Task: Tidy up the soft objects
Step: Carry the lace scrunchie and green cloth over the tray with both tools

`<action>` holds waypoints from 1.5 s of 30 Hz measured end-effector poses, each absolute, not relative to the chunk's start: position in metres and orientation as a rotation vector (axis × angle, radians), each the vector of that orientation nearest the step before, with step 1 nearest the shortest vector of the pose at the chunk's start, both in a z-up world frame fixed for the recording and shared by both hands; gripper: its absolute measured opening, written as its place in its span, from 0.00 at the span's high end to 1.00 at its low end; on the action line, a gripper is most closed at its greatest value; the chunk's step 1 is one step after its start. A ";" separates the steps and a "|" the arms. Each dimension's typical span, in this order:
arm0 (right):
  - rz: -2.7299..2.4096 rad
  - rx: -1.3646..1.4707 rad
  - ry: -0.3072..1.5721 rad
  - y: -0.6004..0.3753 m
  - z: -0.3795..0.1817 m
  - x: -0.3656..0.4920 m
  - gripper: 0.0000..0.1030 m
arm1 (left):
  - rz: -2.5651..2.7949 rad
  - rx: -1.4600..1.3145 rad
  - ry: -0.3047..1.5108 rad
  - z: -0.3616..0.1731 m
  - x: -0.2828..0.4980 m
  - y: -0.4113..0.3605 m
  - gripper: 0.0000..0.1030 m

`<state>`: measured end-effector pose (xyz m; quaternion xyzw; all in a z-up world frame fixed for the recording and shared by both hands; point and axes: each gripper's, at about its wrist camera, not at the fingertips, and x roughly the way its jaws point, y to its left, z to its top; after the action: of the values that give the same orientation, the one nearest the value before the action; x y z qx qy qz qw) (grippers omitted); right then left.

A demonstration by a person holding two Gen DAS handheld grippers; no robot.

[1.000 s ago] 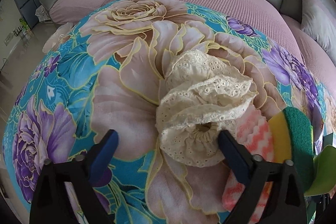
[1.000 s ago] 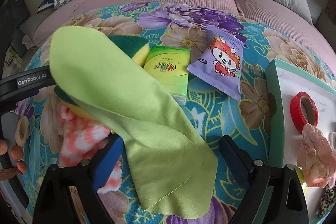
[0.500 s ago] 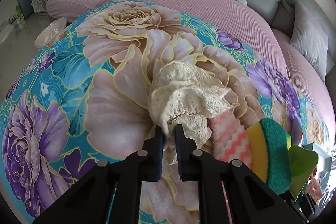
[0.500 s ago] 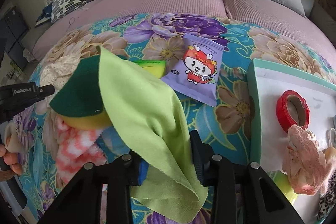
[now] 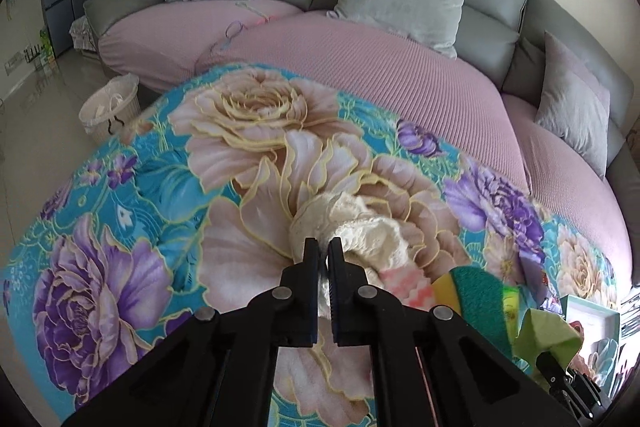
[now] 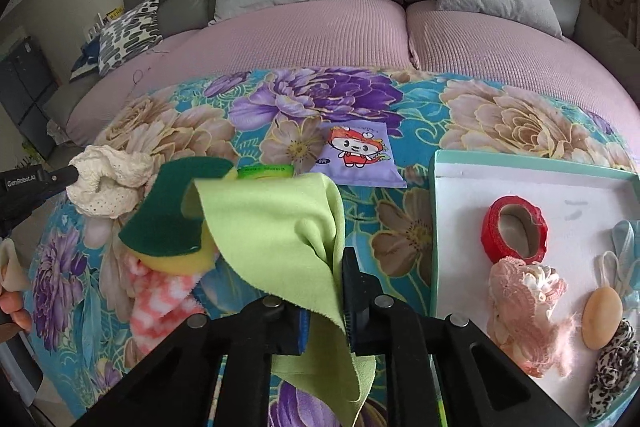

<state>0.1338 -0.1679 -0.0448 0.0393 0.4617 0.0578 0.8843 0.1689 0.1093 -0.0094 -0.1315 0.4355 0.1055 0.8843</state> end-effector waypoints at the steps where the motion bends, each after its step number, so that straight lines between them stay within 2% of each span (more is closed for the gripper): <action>1: 0.121 0.086 0.951 -0.169 -0.042 0.133 0.88 | 0.221 -0.267 0.890 -0.004 0.167 0.109 0.96; 12: 0.109 0.158 0.765 -0.192 0.020 0.109 0.89 | 0.201 -0.220 0.714 0.063 0.141 0.097 0.96; 21: 0.041 0.218 0.735 -0.228 0.031 0.101 0.89 | 0.144 -0.178 0.619 0.099 0.126 0.070 0.96; 30: -0.016 0.293 0.727 -0.269 0.032 0.092 0.89 | 0.010 -0.139 0.603 0.110 0.126 0.020 0.96; 45: -0.229 0.429 0.710 -0.370 0.027 0.064 0.89 | -0.321 -0.002 0.635 0.098 0.117 -0.127 0.96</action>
<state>0.0644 -0.3704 0.0272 0.2078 0.3440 -0.1112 0.9089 0.1175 -0.1274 0.0983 -0.0008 0.3108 -0.1573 0.9374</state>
